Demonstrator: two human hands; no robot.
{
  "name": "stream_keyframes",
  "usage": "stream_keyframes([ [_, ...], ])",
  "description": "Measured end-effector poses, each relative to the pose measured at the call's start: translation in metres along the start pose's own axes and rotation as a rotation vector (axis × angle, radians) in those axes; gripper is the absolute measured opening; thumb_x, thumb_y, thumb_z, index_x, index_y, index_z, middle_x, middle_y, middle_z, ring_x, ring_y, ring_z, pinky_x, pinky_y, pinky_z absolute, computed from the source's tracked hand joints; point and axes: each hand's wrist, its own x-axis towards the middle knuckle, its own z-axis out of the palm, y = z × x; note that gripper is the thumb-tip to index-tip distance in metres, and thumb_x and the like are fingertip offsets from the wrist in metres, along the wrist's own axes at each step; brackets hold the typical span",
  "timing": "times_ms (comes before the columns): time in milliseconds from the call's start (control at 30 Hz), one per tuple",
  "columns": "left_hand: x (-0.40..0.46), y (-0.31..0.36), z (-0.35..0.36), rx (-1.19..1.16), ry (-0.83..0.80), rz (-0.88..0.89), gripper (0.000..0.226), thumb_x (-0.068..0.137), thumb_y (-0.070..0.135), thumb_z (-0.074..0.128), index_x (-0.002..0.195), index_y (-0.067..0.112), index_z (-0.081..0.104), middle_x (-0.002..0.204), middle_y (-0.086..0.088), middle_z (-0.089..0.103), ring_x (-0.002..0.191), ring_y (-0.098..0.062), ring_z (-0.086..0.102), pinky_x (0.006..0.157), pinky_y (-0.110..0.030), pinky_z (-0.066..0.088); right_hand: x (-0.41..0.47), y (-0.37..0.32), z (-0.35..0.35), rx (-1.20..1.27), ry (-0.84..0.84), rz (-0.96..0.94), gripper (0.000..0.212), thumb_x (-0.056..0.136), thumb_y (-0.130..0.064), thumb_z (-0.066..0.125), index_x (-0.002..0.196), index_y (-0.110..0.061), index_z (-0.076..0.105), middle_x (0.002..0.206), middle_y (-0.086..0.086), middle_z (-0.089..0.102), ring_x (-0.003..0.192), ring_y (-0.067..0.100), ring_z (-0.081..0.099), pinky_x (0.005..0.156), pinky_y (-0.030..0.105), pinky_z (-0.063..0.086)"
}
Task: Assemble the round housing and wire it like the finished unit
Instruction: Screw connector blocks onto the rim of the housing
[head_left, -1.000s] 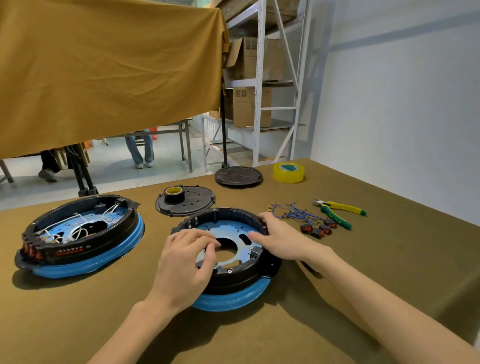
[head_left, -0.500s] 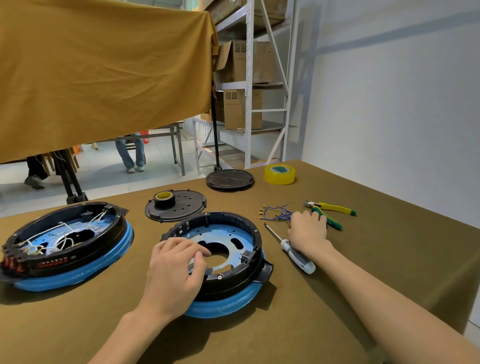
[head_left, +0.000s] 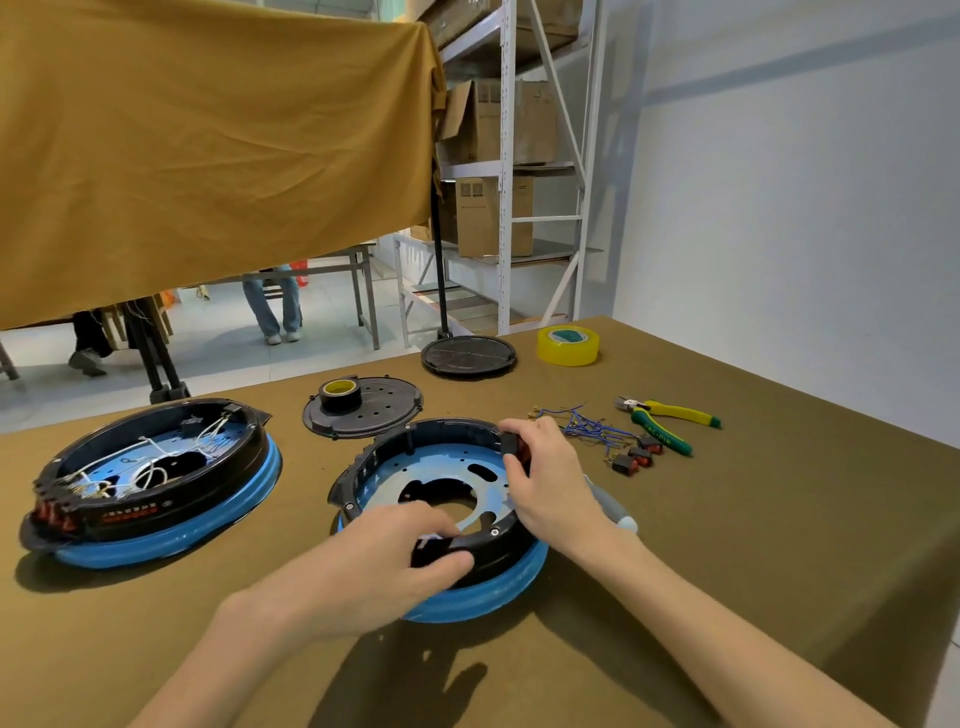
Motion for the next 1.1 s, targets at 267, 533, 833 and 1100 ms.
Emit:
stream_keyframes([
  [267, -0.004, -0.014, -0.007, 0.033, 0.16, 0.035, 0.041, 0.09, 0.074, 0.043, 0.103, 0.048, 0.071, 0.092, 0.035, 0.065, 0.097, 0.017, 0.055, 0.116, -0.024, 0.034, 0.037, 0.0, -0.026, -0.033, -0.126, -0.072, 0.037, 0.096, -0.008, 0.066, 0.133, -0.016, 0.065, 0.117, 0.001, 0.06, 0.108, 0.013, 0.057, 0.103, 0.031, 0.049],
  [533, 0.015, 0.011, 0.017, 0.114, 0.196, 0.114, 0.053, 0.089, 0.074, 0.041, 0.1, 0.033, 0.072, 0.084, 0.015, 0.069, 0.078, -0.004, 0.063, 0.071, -0.026, 0.055, -0.013, -0.016, 0.013, 0.101, -0.038, -0.171, 0.034, 0.096, -0.013, 0.066, 0.129, -0.02, 0.064, 0.108, -0.011, 0.055, 0.096, -0.008, 0.052, 0.084, 0.002, 0.039],
  [833, -0.004, -0.031, -0.01, 0.059, 0.142, 0.049, 0.028, 0.091, 0.047, 0.069, 0.118, 0.043, 0.07, 0.1, 0.031, 0.068, 0.096, 0.012, 0.06, 0.081, -0.016, 0.054, 0.029, 0.001, -0.002, 0.069, -0.083, -0.101, 0.051, 0.096, -0.012, 0.069, 0.142, -0.021, 0.049, 0.104, -0.01, 0.061, 0.094, 0.006, 0.062, 0.085, 0.023, 0.055],
  [1100, 0.019, -0.005, 0.032, 0.17, 0.407, 0.143, 0.043, 0.09, 0.056, 0.064, 0.129, 0.037, 0.063, 0.11, 0.021, 0.071, 0.099, 0.002, 0.065, 0.085, -0.02, 0.055, -0.033, -0.015, 0.015, 0.303, 0.16, -0.194, 0.031, 0.087, -0.016, 0.076, 0.109, -0.032, 0.06, 0.09, -0.019, 0.061, 0.084, 0.011, 0.064, 0.07, 0.013, 0.049],
])
